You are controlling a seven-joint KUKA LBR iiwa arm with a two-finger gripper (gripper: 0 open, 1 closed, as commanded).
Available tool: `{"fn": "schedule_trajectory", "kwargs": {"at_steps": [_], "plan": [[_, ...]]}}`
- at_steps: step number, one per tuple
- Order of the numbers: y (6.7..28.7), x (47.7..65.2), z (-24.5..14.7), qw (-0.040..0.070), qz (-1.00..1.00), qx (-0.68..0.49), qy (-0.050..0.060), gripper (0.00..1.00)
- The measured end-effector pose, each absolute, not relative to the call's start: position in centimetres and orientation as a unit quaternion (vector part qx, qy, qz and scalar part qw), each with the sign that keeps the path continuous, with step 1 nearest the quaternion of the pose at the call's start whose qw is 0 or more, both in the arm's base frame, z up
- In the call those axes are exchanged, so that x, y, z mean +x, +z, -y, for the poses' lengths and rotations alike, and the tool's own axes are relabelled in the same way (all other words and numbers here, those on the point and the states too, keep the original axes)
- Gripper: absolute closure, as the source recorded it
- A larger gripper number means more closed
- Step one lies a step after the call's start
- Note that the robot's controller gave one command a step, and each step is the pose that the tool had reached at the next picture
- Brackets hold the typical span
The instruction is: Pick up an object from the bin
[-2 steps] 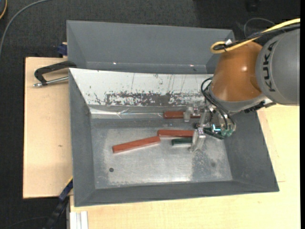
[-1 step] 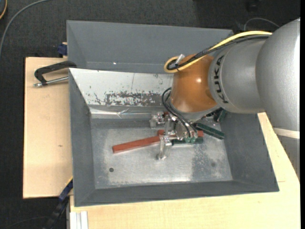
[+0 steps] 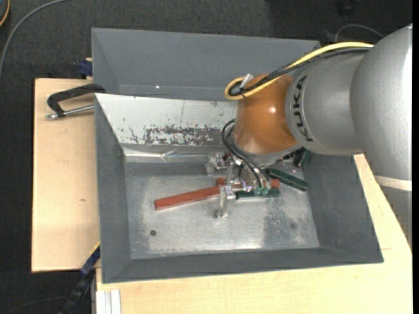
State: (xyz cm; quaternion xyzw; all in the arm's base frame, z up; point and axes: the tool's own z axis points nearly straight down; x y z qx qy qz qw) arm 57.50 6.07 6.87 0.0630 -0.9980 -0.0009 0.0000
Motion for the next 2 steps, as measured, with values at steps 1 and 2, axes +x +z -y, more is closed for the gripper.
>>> {"fn": "schedule_trajectory", "kwargs": {"at_steps": [1, 2], "plan": [[6.97, 57.6, -6.13, -0.001, 0.998, 0.063, -0.001, 0.0], [7.07, 57.71, -6.19, -0.002, 0.998, 0.063, -0.001, 0.0]]}}
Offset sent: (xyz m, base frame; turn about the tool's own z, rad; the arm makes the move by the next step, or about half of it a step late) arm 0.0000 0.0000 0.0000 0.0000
